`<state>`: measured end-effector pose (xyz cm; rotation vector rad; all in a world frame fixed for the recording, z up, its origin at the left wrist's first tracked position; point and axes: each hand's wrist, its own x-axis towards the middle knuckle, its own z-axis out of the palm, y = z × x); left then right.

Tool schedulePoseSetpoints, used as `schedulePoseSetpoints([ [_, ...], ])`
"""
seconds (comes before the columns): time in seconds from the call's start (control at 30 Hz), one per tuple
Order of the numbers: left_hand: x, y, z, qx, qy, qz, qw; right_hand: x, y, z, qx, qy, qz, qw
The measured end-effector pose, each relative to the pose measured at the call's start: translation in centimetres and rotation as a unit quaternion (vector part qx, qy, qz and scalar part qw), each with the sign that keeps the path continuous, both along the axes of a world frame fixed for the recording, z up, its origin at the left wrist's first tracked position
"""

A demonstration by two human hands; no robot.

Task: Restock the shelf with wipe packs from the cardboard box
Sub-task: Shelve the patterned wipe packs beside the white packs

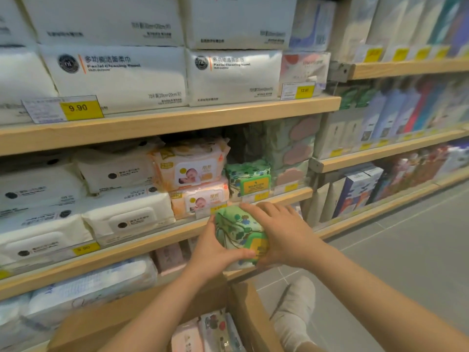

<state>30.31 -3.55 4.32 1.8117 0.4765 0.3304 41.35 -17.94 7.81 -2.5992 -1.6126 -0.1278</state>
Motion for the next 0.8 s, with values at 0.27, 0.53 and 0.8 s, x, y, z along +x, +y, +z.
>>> schedulePoseSetpoints([
  [0.27, 4.8, 3.6, 4.6, 0.177, -0.029, -0.064, 0.982, 6.4, 2.0, 0.3, 0.142, -0.089, 0.006, 0.986],
  [0.53, 9.1, 14.0, 6.5, 0.562, 0.184, 0.158, 0.791, 13.3, 9.9, 4.4, 0.105, -0.163, -0.007, 0.981],
  [0.8, 9.7, 13.5, 5.4, 0.539, 0.218, 0.171, 0.795, 16.6, 11.6, 2.4, 0.052, -0.148, -0.087, 0.984],
])
